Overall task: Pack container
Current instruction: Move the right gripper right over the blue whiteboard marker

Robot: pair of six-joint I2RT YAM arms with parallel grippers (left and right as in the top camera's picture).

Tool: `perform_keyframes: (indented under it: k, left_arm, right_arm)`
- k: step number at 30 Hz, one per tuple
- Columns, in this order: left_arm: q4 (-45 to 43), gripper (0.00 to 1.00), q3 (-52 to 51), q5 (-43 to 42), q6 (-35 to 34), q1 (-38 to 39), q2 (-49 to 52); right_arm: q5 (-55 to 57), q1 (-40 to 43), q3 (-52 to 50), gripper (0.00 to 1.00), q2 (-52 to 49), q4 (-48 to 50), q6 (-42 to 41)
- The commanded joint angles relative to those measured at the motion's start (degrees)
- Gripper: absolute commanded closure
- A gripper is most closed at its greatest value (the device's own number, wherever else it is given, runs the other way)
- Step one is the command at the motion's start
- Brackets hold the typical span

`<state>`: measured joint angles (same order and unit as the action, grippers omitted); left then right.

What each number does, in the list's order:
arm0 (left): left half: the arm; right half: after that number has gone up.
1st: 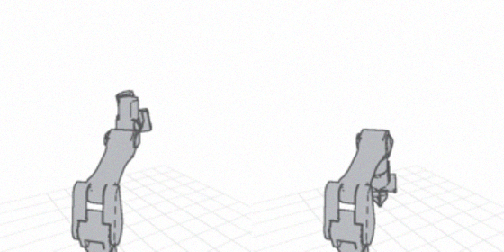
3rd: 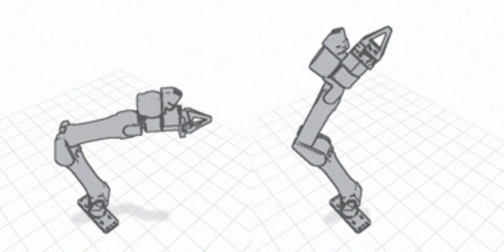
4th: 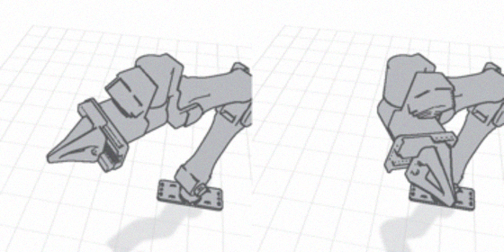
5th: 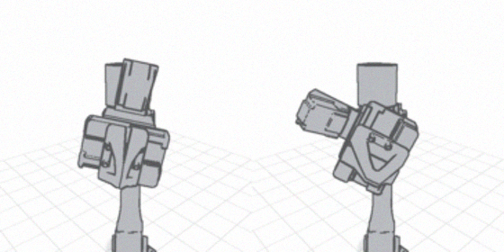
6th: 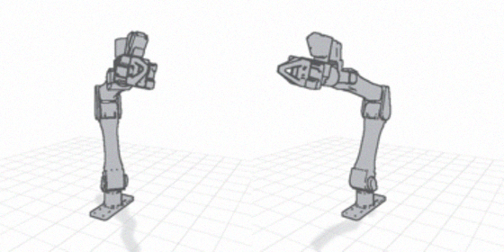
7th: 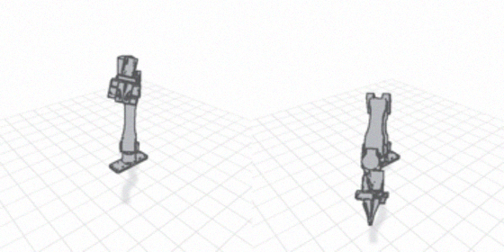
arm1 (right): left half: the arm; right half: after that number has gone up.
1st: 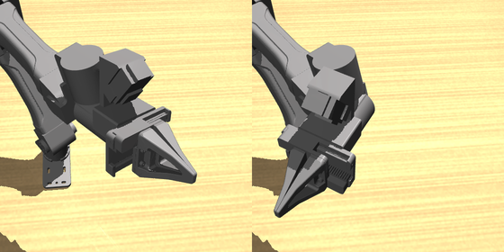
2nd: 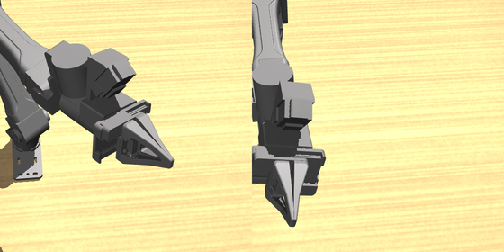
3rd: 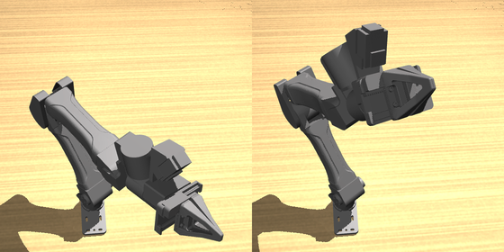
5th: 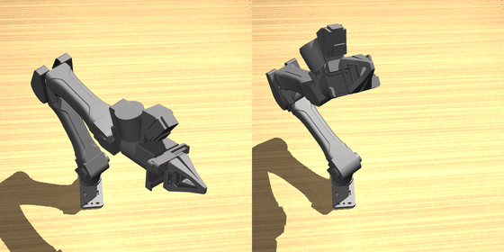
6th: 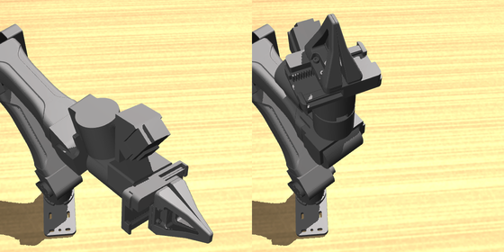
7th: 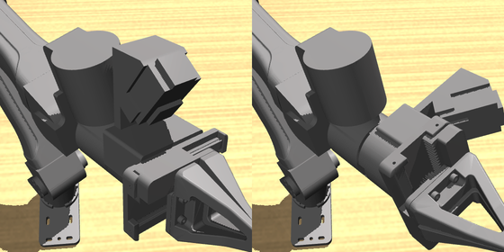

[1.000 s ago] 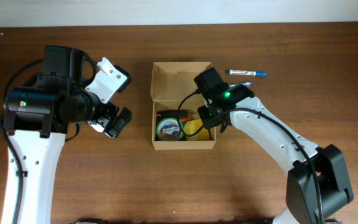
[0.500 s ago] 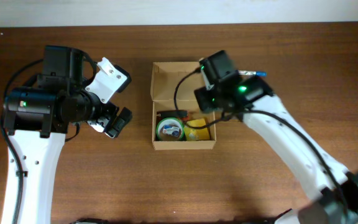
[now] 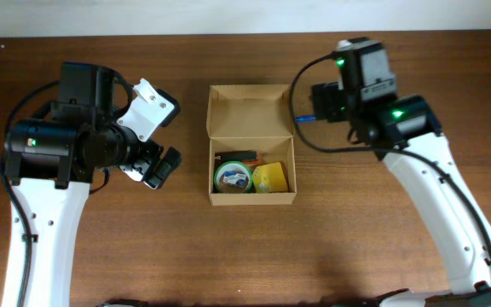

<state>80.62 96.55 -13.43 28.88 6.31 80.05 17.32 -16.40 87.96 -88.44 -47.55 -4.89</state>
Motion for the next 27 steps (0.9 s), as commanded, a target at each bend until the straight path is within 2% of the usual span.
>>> perform_keyframes:
  k: [1,5,7,13,17,22,27]
  left_arm:
    - [0.00,0.00,0.83,-0.22,0.74,-0.09,-0.26]
    - [0.00,0.00,0.83,-0.22,0.72,-0.09,-0.26]
    - [0.00,0.01,0.83,-0.22,0.72,-0.09,-0.26]
    - [0.00,0.00,0.83,-0.22,0.74,-0.09,-0.26]
    - [0.00,0.00,0.83,-0.22,0.74,-0.09,-0.26]
    - [0.00,0.00,0.83,-0.22,0.74,-0.09,-0.26]
    - [0.00,0.00,0.83,-0.22,0.74,-0.09,-0.26]
  right_arm:
    - [-2.45,4.50,0.59,0.01,-0.87,1.25,1.95]
    - [-12.50,10.19,0.59,0.01,-3.72,3.34,3.76]
    - [-15.43,12.09,0.59,0.05,-5.55,4.46,6.78]
    - [-17.18,13.44,0.66,0.04,-10.99,9.68,17.16]
    - [-17.84,13.49,3.37,0.02,-15.08,10.08,18.21]
    - [-18.25,13.57,13.11,0.00,-24.00,5.75,18.49]
    - [-18.62,14.34,27.28,0.01,-34.82,-2.10,22.82]
